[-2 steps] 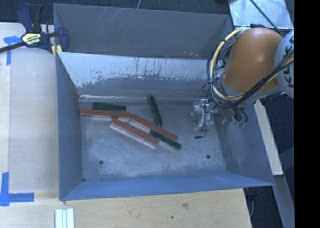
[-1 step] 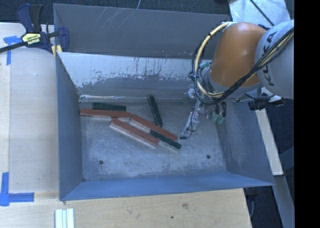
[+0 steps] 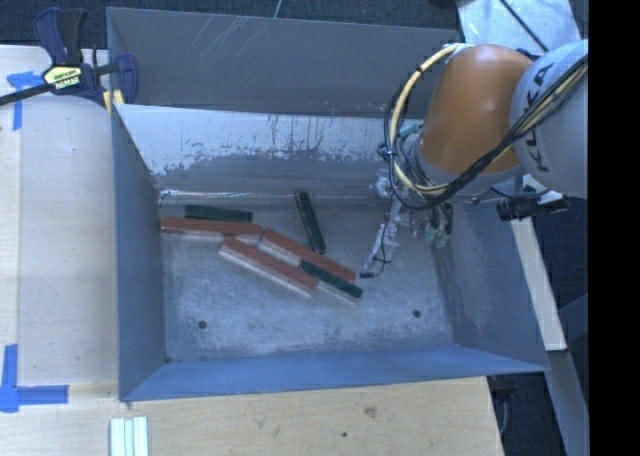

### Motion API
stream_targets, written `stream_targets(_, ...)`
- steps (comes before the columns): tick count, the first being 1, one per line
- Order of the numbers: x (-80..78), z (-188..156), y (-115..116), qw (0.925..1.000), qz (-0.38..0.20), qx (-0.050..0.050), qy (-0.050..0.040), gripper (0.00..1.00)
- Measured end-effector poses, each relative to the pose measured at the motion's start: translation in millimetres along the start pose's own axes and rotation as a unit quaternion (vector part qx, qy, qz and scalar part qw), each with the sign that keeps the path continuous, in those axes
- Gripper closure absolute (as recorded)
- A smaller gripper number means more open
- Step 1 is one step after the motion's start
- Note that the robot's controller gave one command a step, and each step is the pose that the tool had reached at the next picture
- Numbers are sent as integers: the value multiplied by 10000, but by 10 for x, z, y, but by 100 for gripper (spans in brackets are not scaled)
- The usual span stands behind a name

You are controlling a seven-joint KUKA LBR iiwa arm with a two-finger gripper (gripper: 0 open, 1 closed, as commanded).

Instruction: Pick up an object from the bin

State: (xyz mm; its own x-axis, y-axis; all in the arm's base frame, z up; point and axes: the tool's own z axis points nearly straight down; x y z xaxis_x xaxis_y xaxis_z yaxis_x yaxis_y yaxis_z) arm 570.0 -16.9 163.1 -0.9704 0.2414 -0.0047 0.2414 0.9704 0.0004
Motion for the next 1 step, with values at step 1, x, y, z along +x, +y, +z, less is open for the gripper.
stream_targets(1, 178, 818, 275, 9995, 325, -1, 10, 100)
